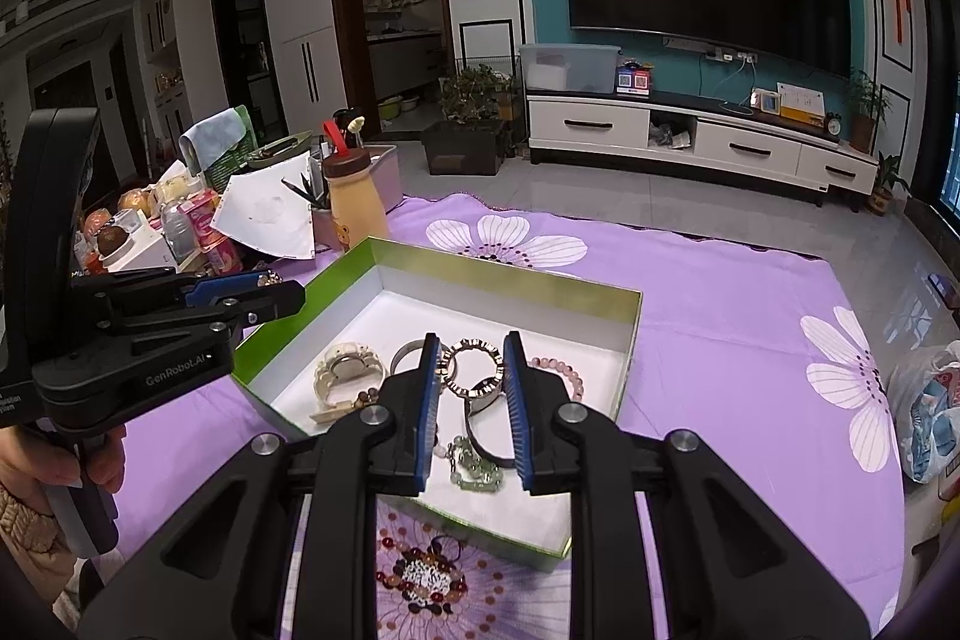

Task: Organize jewelry
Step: 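Carry the gold charm and ring over the green box with both tools, then lower the charm and ring into the box and open both tools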

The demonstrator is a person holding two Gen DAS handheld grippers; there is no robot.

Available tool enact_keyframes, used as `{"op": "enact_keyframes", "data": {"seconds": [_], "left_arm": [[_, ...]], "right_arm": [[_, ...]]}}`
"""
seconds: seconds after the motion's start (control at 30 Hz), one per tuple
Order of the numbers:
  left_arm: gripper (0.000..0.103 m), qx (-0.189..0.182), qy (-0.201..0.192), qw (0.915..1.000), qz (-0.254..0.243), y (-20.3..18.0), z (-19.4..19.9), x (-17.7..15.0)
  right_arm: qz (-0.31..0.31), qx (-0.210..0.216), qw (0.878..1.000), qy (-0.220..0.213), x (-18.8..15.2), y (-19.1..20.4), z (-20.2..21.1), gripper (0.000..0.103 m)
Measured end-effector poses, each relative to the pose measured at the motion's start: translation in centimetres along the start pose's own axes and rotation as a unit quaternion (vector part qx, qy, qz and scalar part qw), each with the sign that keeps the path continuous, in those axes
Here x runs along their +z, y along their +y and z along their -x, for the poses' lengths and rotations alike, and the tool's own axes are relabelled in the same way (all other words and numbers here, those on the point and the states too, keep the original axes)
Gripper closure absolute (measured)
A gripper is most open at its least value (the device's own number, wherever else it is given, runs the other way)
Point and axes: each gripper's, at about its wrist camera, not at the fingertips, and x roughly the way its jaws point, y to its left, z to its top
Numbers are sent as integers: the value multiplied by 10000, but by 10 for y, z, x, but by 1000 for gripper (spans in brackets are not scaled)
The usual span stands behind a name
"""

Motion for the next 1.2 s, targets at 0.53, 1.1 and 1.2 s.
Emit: {"op": "enact_keyframes", "data": {"seconds": [0.53, 1.1, 1.2], "left_arm": [[82, 72, 202, 9997, 85, 8, -40, 7], [82, 130, 474, 9988, 86, 9, -74, 6], [82, 136, 509, 9986, 87, 9, -79, 5]], "right_arm": [[-65, 17, 9997, 238, 7, -3, -45, 82], [-80, -7, 9987, 508, 7, -3, -83, 82], [-78, -19, 9985, 541, 6, -4, -87, 82]]}}
